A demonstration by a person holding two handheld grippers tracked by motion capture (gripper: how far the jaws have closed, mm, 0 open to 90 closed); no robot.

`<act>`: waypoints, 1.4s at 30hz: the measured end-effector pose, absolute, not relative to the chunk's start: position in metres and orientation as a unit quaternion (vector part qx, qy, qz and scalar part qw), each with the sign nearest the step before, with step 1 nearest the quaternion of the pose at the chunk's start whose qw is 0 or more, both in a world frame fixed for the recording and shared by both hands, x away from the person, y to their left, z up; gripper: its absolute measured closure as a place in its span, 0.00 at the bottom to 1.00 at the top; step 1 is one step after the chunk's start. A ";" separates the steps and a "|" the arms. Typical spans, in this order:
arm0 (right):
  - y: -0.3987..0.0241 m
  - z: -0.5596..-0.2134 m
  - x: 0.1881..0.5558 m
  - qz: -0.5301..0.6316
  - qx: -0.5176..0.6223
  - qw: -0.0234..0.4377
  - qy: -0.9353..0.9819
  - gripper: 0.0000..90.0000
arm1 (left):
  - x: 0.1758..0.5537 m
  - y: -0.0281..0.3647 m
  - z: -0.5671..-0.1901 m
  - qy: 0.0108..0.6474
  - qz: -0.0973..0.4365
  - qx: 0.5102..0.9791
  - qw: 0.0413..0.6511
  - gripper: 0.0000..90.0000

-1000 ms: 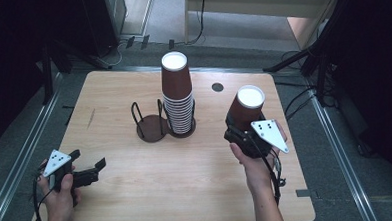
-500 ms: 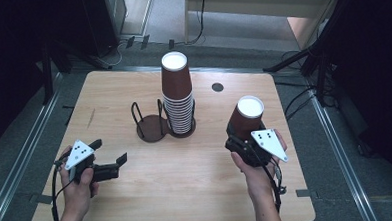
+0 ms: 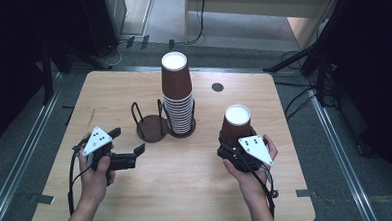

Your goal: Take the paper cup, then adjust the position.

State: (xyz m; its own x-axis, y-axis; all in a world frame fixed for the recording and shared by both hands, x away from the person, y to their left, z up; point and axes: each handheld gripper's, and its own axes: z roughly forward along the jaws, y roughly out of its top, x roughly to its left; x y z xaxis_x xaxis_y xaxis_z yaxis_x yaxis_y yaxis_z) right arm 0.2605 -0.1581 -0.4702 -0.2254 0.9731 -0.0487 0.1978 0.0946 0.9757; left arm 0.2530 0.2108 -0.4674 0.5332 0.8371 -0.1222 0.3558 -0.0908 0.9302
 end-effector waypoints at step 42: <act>-0.090 -0.509 0.235 0.401 0.321 0.472 0.717 0.16 | 0.243 0.144 -0.455 0.325 0.132 0.778 0.521 0.02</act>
State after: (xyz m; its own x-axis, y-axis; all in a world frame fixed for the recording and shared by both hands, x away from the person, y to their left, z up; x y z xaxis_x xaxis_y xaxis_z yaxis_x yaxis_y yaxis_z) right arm 0.2346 -0.0898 -0.5090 -0.3482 0.8386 -0.4190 0.0817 0.4724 0.8776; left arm 0.2434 0.1444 -0.4555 0.7535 0.6438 -0.1333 0.3685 -0.2456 0.8966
